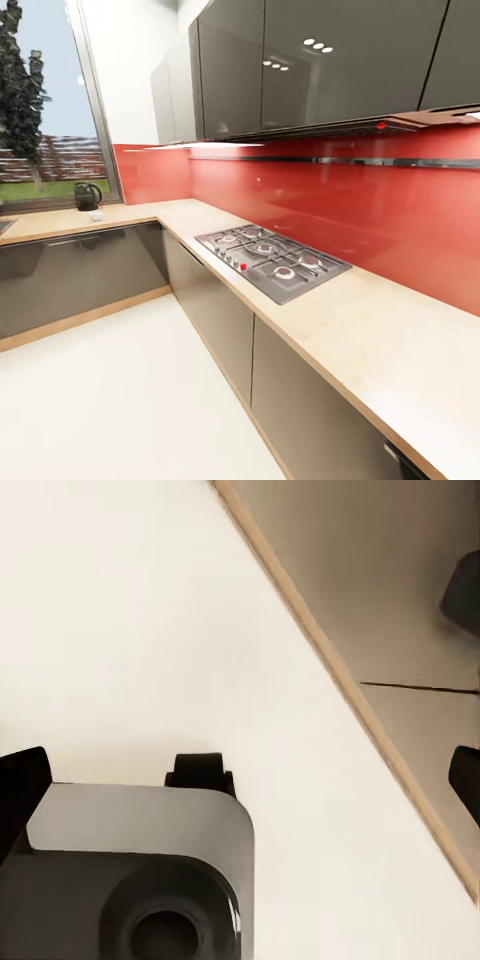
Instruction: Set up a coffee station on the kitchen countertop: keep the coffee maker on the countertop, move the bottle of coffee from the kitchen shelf to the counter next to the coffee maker, place a paper coffee filter on top of the coffee maker, put the saucer next to the coffee maker with the coffee cup on the saucer, and place the electric kettle next to the coffee maker.
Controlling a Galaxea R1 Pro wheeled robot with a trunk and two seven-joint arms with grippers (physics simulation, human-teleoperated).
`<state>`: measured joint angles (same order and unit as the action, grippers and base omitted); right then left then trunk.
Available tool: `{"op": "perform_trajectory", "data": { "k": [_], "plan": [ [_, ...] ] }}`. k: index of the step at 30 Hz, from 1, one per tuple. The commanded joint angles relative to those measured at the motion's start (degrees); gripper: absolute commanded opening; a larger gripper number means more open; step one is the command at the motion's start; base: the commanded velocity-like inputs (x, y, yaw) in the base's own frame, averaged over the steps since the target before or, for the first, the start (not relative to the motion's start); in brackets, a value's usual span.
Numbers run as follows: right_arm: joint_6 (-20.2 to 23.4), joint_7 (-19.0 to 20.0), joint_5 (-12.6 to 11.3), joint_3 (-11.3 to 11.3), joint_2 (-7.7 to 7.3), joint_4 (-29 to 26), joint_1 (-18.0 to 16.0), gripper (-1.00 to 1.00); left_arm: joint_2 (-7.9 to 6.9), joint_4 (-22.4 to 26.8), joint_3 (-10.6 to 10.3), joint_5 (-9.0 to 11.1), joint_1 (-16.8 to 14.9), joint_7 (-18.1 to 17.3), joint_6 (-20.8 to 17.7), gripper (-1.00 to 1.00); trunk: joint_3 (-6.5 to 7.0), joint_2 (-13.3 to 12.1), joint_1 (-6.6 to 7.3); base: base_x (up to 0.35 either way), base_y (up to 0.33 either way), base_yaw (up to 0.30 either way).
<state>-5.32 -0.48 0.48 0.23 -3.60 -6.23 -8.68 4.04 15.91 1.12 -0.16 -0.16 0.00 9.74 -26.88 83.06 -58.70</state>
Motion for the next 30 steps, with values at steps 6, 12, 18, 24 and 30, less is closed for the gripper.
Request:
{"op": "perform_trajectory", "data": {
  "k": [6, 12, 18, 24, 30],
  "plan": [
    [-0.21, -0.05, 0.05, 0.03, -0.01, 0.00, -0.02, 1.00, 0.01, 0.00, 0.11, -0.02, -0.02, 0.00, 0.13, 1.00, -0.05, 0.02, -0.03, 0.326, 0.015, 0.243],
    [-0.22, -0.05, 0.05, 0.03, -0.01, -0.01, -0.02, 1.00, 0.01, 0.00, 0.11, -0.02, -0.02, 0.00, 0.11, 1.00, -0.05, 0.02, -0.03, 0.324, 0.118, 0.243],
    [-0.22, -0.05, 0.05, 0.03, -0.07, -0.01, -0.02, 1.00, 0.01, 0.00, 0.11, -0.02, -0.02, 0.00, 0.10, 1.00, -0.05, 0.02, -0.03, 0.318, 0.173, 0.243],
    [-0.22, -0.05, 0.05, 0.03, -0.01, -0.01, -0.02, 1.00, 0.01, 0.00, 0.11, -0.02, -0.02, 0.00, 0.10, 1.00, -0.05, 0.02, -0.03, 0.314, 0.189, 0.243],
    [-0.22, -0.05, 0.05, 0.04, -0.03, -0.01, -0.02, 1.00, 0.01, 0.00, 0.11, -0.02, -0.02, 0.00, 0.10, 1.00, -0.05, 0.02, -0.03, 0.311, 0.194, 0.243]
  ]
}}
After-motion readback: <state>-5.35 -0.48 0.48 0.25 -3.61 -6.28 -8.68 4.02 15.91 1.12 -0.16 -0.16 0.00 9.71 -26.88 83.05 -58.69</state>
